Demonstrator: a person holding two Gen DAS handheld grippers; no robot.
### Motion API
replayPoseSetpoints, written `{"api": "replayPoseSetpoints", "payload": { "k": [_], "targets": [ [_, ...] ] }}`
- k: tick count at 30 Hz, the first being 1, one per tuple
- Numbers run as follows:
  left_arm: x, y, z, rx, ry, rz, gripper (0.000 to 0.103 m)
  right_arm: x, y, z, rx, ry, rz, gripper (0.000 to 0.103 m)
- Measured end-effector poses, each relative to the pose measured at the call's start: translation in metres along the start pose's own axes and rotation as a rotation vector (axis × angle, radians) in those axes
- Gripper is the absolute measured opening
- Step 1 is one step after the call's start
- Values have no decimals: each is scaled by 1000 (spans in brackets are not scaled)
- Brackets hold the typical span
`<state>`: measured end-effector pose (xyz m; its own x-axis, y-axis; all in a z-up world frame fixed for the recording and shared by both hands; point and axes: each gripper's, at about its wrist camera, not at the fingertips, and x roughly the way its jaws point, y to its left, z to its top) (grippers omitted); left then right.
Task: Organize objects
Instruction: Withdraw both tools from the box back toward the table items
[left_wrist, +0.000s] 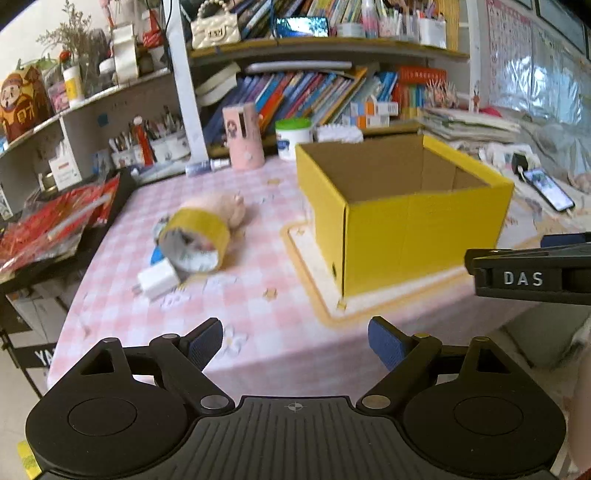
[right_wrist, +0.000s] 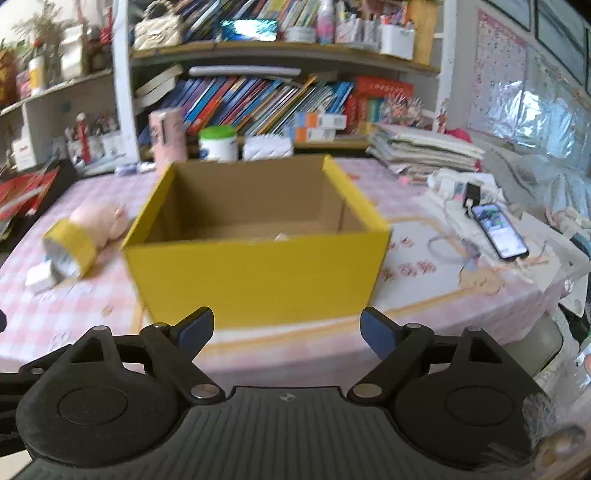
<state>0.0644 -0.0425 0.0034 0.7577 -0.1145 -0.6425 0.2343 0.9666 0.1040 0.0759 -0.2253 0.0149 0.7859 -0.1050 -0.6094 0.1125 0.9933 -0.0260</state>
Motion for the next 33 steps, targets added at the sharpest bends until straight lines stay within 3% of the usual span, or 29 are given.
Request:
{"api": "replayPoseSetpoints", "payload": {
  "k": [13,33],
  "targets": [
    [-23,36,-43,-26,66,32,88,-19,58,-40,-36,104,99,88],
    [-44,87,-60,-99,58,94,89,-29,119,-41,-116,99,192,91]
  ]
}}
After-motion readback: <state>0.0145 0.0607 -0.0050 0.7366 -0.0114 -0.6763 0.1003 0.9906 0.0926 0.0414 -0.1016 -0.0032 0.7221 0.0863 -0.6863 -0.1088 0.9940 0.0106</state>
